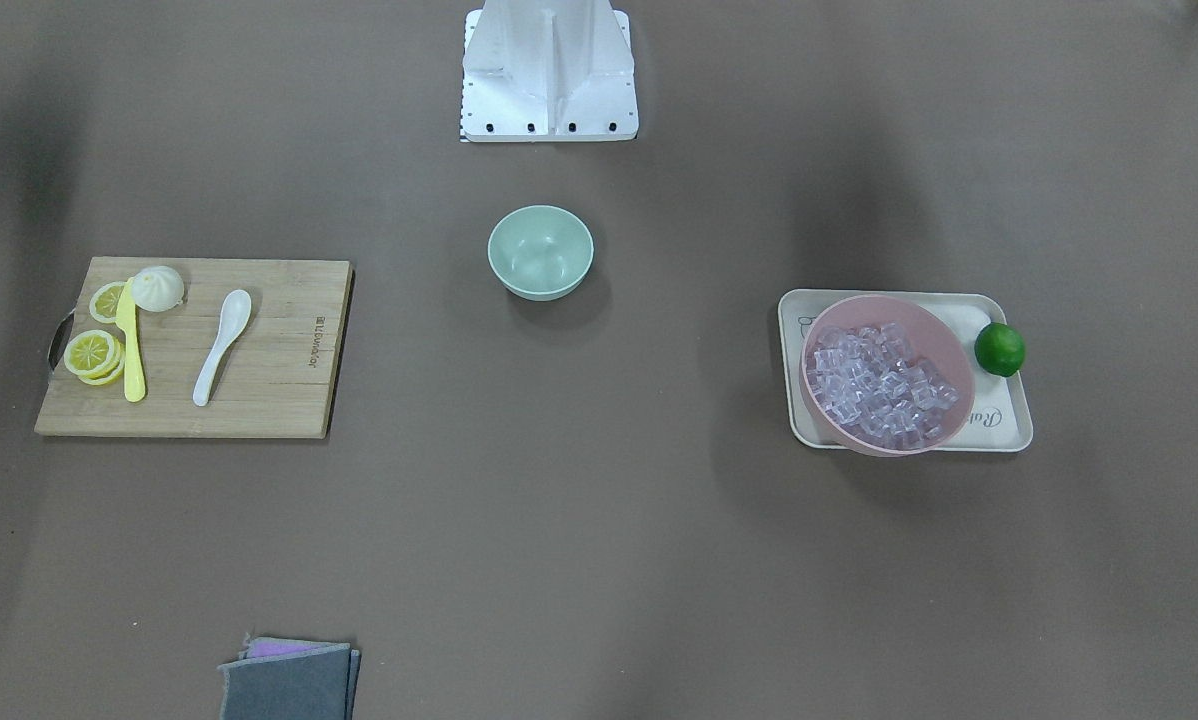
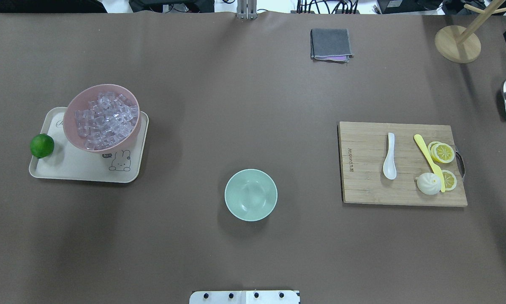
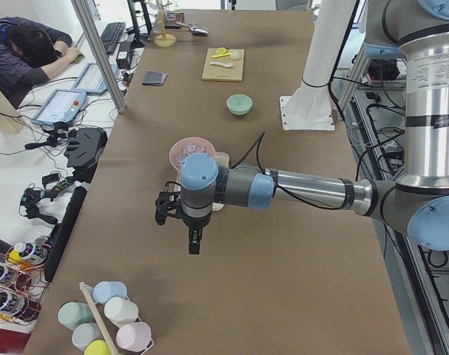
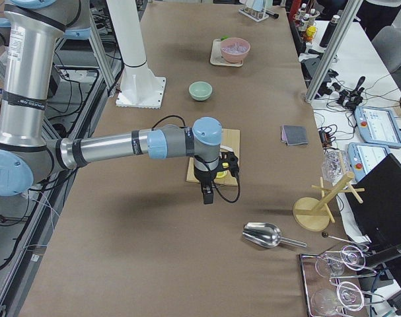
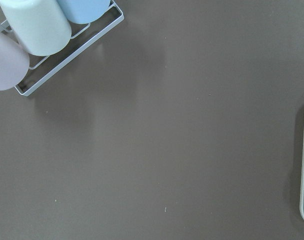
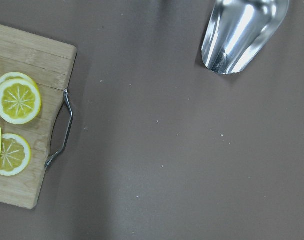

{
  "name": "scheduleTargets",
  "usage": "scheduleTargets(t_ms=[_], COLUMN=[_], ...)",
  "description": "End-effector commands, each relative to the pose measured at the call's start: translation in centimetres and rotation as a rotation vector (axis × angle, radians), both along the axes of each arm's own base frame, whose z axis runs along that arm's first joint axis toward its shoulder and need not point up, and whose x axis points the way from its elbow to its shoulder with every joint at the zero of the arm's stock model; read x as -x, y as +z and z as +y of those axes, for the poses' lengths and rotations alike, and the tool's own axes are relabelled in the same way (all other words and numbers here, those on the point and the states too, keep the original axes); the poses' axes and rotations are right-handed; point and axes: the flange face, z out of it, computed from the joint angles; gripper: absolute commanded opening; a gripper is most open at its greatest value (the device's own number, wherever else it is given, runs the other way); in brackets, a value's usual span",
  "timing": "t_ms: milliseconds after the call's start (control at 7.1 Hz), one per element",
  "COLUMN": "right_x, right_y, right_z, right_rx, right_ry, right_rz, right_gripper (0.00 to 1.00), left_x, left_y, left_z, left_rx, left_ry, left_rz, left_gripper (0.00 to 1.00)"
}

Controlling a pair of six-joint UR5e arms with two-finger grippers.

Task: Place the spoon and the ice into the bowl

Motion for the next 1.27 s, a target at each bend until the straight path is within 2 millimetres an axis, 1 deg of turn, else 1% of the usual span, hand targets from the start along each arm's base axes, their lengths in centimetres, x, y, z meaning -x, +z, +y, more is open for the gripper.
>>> scheduleTargets(t_ms=[0, 141, 282, 423, 563, 704, 845, 986, 1127], right_x=[0.0, 0.2, 0.2, 0.0, -0.2, -0.3, -0.1, 0.0, 1.2], right_y=[-2.7, -4.9, -6.8, -8.3, -9.1, -8.8, -8.8, -9.5, -10.3], right_z=[-0.8, -2.4, -2.9, -3.6, -3.6, -3.9, -4.4, -4.6, -5.0], right_rx=[-0.057, -0.109, -0.151, -0.179, -0.177, -0.208, -0.260, -0.271, -0.241], right_ry=[0.008, 0.011, 0.011, 0.026, 0.057, 0.066, 0.064, 0.087, 0.117], right_rz=[-0.009, -0.011, -0.016, -0.018, -0.018, -0.023, -0.034, -0.053, -0.070], right_gripper=[1.00, 1.00, 1.00, 1.00, 1.00, 1.00, 1.00, 1.00, 1.00], left_x=[0.1, 0.1, 0.1, 0.2, 0.1, 0.1, 0.1, -1.2, -5.4], left_y=[-1.5, -2.4, -3.3, -3.2, -3.8, -4.0, -4.9, -5.6, -9.5], left_z=[-0.8, -1.3, -1.8, -2.7, -2.7, -3.1, -3.5, -3.5, -6.0], left_rx=[-0.095, -0.196, -0.313, -0.344, -0.365, -0.417, -0.482, -0.511, -0.583], left_ry=[-0.002, -0.007, -0.007, -0.028, -0.032, -0.037, -0.033, -0.022, 0.047], left_rz=[-0.003, -0.008, -0.017, -0.006, -0.004, -0.004, 0.004, 0.030, 0.068], left_gripper=[0.99, 0.99, 0.99, 0.99, 0.99, 0.99, 0.99, 0.99, 0.99])
